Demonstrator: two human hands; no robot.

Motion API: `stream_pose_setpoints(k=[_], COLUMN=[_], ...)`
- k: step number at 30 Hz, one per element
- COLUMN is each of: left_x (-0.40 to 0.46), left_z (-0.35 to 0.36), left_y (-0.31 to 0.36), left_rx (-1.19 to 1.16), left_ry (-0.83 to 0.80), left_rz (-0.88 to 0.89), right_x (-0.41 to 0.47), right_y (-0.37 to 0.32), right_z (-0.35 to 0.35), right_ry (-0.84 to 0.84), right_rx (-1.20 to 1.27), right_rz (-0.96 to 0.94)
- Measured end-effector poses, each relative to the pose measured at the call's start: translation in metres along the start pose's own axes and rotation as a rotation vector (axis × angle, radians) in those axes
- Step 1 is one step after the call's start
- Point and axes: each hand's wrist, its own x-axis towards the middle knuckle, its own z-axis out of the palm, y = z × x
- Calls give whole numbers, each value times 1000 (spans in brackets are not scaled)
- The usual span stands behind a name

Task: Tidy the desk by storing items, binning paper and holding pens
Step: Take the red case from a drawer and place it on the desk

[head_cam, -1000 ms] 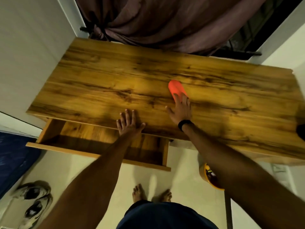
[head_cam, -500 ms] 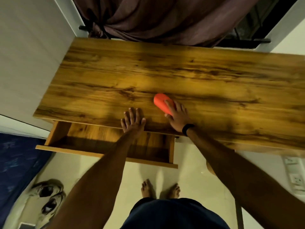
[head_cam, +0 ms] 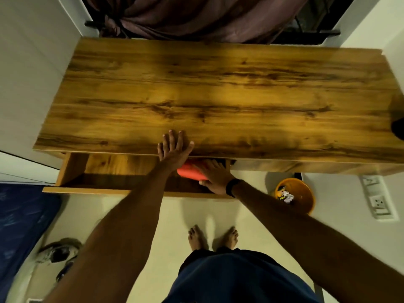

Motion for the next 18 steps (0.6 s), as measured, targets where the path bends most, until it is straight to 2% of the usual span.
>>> stream_pose_setpoints(k=[3, 5, 8, 12, 13, 15, 18], left_x=[-15, -21, -24, -32, -34, -38, -39], left_z=[-5, -7, -13, -24, -25, -23, -17], left_y=[-16, -23, -27, -34, -34, -34, -33], left_rx=[99, 147, 274, 465, 519, 599, 656], left_ry=[-72, -111, -205, -308, -314, -316, -255], left_rz=[114, 149, 205, 306, 321, 318, 296], right_x=[17, 18, 9, -21, -27, -32, -33], right_y=[-1, -6, -16, -24, -24, -18, -9], right_z=[12, 19, 19, 24, 28, 35, 29], right_ry=[-177, -243, -111, 267, 289, 225, 228], right_rx=[-6, 73, 220, 171, 115, -65, -229], right_rz=[19, 71, 138, 46, 22, -4, 71])
